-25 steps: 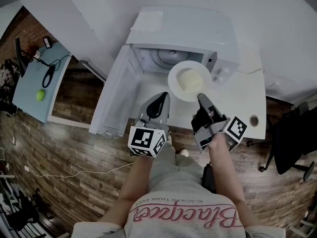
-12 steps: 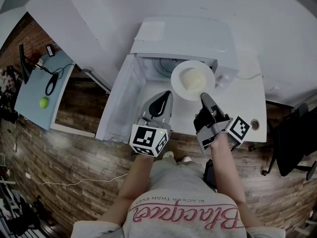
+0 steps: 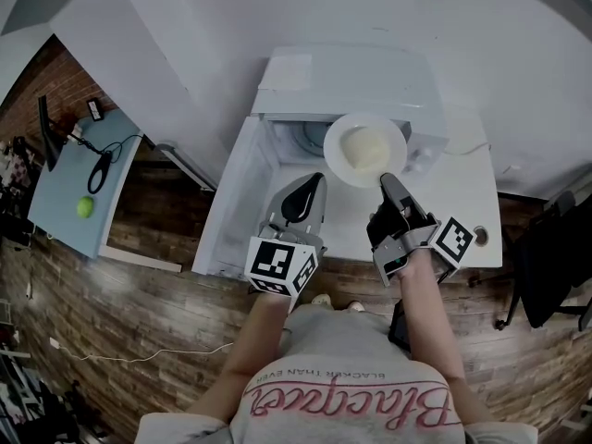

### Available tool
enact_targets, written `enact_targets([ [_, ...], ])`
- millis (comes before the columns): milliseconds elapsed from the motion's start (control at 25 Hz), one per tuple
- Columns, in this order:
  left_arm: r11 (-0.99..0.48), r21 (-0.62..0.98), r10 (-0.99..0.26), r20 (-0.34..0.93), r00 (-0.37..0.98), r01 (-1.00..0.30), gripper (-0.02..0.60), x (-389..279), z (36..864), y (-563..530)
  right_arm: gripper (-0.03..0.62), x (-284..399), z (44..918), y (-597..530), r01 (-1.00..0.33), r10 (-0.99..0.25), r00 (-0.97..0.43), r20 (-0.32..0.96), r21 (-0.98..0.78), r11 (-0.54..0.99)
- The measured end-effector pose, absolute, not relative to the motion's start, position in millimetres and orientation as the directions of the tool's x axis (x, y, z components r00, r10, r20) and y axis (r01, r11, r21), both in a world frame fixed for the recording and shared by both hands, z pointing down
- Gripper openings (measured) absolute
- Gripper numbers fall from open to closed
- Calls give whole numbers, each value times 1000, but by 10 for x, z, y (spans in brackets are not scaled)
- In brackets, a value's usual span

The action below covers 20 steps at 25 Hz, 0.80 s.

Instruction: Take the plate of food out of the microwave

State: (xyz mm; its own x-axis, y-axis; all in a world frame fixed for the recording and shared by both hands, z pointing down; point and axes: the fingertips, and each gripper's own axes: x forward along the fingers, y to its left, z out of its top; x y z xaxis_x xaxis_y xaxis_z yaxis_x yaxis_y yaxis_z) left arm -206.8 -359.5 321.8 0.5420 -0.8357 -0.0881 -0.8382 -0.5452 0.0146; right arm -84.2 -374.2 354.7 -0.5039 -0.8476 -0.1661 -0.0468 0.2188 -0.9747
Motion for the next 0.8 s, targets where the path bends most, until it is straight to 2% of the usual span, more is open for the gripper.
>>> enact_targets([
  [800,-578,24,-811,-127,571,-816,6,-2173,3082,-3739,21,-1077,3250,-3939,-20,-838,-497,-224,-963,269],
])
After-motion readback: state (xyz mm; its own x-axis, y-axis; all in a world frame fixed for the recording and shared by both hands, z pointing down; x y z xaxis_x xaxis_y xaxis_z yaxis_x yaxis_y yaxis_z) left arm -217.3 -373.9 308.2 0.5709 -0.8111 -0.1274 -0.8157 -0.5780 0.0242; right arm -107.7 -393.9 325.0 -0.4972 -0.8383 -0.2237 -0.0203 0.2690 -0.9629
